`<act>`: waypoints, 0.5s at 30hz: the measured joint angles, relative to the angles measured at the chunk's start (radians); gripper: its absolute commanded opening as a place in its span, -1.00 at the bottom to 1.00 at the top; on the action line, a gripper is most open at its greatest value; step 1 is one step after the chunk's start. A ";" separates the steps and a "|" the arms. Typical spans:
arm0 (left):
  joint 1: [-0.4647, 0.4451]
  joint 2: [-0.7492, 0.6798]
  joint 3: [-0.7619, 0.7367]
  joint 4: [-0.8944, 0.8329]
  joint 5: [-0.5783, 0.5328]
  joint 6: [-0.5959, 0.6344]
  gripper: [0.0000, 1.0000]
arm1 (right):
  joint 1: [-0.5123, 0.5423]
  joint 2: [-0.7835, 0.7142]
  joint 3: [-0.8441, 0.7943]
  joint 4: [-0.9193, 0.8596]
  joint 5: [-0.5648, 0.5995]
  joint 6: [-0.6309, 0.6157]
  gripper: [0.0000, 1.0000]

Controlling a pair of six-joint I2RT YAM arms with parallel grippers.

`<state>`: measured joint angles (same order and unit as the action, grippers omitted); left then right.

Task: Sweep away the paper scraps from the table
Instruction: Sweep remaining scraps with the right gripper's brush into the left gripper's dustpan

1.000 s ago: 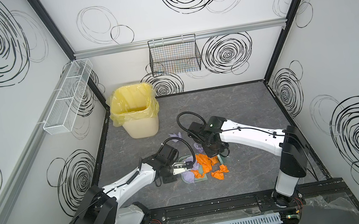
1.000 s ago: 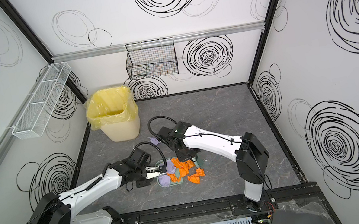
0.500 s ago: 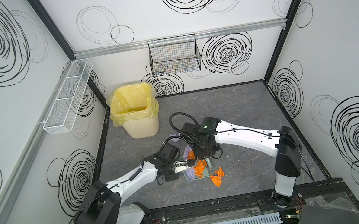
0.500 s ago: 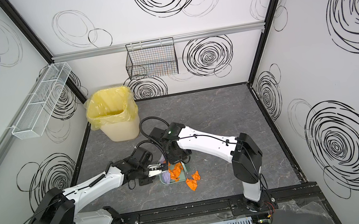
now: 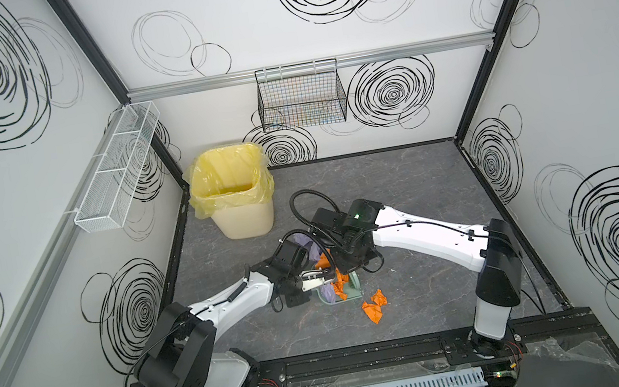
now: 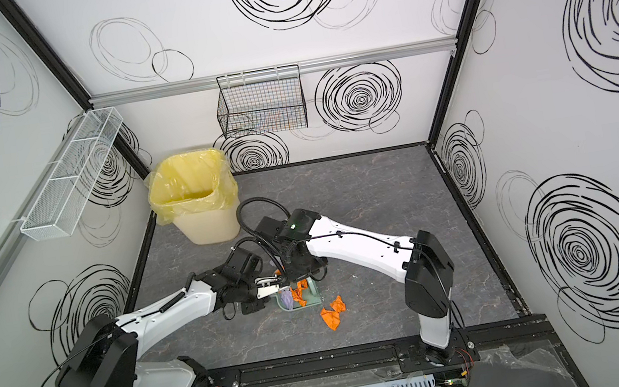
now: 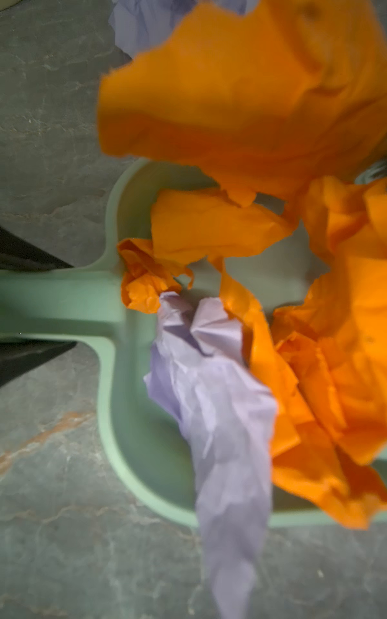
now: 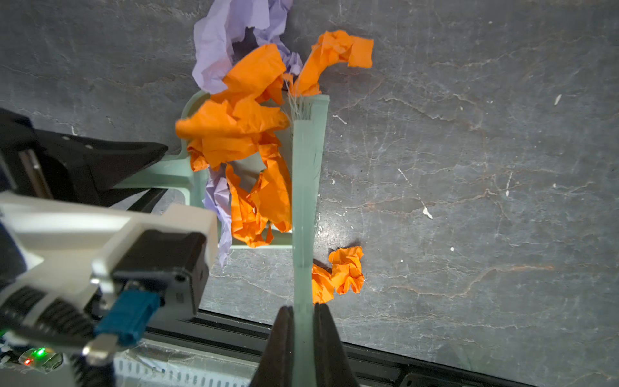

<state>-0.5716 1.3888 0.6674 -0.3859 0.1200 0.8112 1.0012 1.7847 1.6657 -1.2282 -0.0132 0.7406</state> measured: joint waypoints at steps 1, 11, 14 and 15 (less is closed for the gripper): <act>0.008 0.003 0.001 0.003 0.004 0.000 -1.00 | 0.000 -0.013 -0.010 0.000 -0.002 0.000 -1.00; 0.058 0.021 0.006 0.055 0.020 -0.024 -1.00 | -0.008 -0.150 -0.051 -0.002 -0.002 -0.007 -1.00; 0.069 0.021 0.014 0.059 0.031 -0.035 -1.00 | -0.014 -0.160 -0.051 -0.002 -0.002 -0.011 -1.00; 0.072 0.021 0.017 0.063 0.035 -0.039 -1.00 | -0.016 -0.161 -0.051 -0.002 -0.002 -0.011 -1.00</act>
<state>-0.4995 1.4094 0.6842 -0.3233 0.1551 0.7719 0.9855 1.6238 1.6146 -1.2301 -0.0154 0.7292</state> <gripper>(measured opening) 0.287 0.104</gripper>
